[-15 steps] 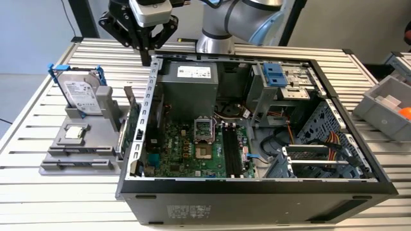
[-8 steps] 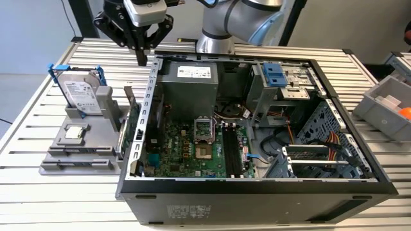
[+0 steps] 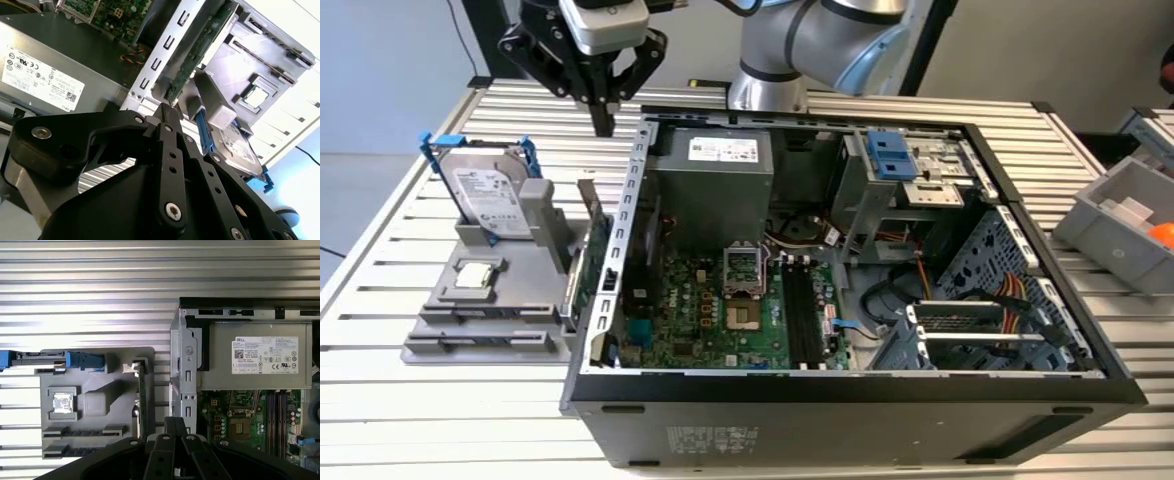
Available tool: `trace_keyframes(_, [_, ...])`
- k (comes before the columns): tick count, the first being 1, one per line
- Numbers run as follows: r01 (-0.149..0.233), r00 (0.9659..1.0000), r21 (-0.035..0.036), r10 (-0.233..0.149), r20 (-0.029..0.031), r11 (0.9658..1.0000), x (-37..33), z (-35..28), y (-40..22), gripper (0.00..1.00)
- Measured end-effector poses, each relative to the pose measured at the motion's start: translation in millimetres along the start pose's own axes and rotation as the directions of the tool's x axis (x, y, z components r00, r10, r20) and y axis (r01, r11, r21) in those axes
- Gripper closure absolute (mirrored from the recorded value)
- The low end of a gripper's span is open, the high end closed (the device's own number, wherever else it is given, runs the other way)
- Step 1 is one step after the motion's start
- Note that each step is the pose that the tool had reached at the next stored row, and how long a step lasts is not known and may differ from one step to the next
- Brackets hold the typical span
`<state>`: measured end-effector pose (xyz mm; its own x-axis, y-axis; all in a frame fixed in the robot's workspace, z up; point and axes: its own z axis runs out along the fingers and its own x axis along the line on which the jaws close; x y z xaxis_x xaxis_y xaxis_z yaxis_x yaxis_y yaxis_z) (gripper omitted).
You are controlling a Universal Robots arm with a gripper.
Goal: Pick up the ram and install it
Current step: 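Reach for the ram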
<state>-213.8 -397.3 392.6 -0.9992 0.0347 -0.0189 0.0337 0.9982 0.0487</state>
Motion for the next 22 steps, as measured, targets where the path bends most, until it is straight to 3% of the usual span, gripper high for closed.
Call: trace_keyframes(22, [0.0, 1.0, 0.0001, 0.0, -0.0045, 1.0, 36.2, -0.7, -1.2, 1.0])
